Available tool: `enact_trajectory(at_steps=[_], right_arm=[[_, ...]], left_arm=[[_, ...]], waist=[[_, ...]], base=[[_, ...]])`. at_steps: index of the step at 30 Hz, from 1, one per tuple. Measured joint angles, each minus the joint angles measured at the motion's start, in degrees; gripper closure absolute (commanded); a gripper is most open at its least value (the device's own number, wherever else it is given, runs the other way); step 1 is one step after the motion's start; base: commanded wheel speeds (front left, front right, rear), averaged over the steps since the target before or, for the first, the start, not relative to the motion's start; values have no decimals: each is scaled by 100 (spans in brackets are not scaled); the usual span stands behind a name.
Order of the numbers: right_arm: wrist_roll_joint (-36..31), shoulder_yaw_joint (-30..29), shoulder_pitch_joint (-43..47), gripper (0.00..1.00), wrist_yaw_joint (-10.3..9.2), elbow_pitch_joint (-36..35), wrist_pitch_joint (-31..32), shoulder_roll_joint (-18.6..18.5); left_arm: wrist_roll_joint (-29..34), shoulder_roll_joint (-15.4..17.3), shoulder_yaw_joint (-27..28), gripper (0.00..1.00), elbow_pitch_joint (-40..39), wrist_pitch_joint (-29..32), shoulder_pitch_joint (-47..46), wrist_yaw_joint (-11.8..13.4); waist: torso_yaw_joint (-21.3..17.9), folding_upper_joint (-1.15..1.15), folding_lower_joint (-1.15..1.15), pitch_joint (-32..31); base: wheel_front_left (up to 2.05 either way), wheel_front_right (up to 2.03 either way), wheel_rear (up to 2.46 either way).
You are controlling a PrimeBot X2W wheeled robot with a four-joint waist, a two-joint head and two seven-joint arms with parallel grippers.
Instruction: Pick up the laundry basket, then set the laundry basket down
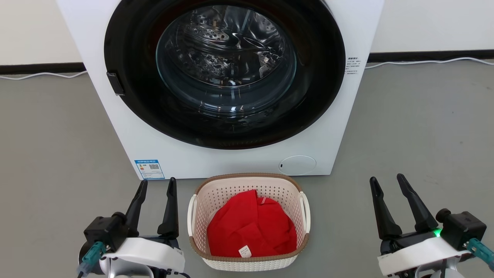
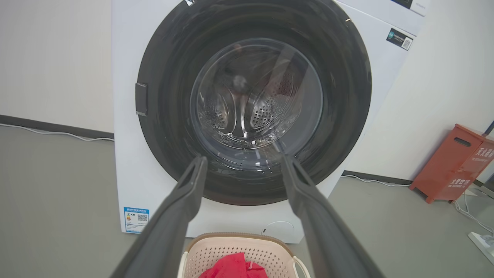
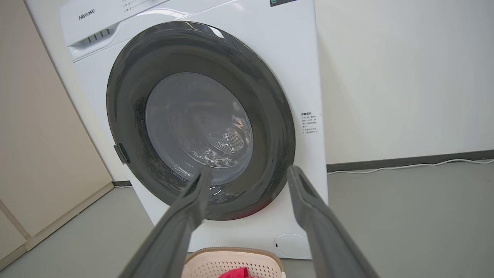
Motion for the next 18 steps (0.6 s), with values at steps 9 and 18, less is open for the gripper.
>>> enact_trajectory(at_steps=[9, 18], right_arm=[[-230, -2, 0, 0, 0, -41, -48, -27], [-230, -25, 0, 0, 0, -41, -48, -25]], left_arm=[[226, 3, -25, 0, -43, -59, -6, 12], [226, 4, -24, 0, -43, -59, -9, 34]], waist=[[-8, 0, 0, 15], [-15, 0, 0, 29]], base=[[0, 0, 0], [0, 0, 0]])
